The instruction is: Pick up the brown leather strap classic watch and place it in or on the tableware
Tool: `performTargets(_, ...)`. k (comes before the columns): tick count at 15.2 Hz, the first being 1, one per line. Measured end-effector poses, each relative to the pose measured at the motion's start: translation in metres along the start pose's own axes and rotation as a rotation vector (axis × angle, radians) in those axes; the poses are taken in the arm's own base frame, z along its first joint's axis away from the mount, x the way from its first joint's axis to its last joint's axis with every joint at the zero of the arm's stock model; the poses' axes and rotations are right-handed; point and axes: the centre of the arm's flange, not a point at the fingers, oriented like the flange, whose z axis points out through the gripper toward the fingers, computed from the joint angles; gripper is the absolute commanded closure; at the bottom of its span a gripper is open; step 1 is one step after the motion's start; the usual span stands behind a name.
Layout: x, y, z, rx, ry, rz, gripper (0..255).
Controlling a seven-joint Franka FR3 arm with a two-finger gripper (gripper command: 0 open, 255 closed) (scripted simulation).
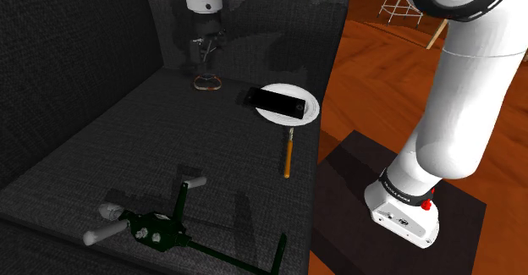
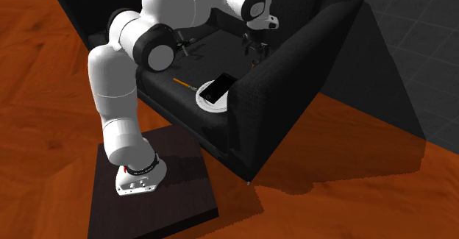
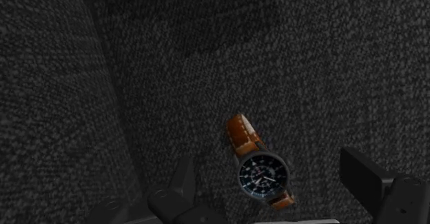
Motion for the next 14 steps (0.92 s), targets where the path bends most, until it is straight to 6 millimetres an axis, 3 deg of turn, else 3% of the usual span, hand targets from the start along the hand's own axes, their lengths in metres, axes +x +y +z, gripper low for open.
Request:
performTargets(2, 0.023, -0.008, 0.003, -0.001, 0.002, -0.014, 0)
performTargets(4, 0.030, -0.010, 0.009, -0.002, 0.002, -0.018, 0)
performTargets(10, 0.034, -0.010, 0.041, -0.002, 0.002, -0.019, 0)
performTargets(14, 0.033, -0.009, 0.044, -0.002, 0.003, -0.019, 0)
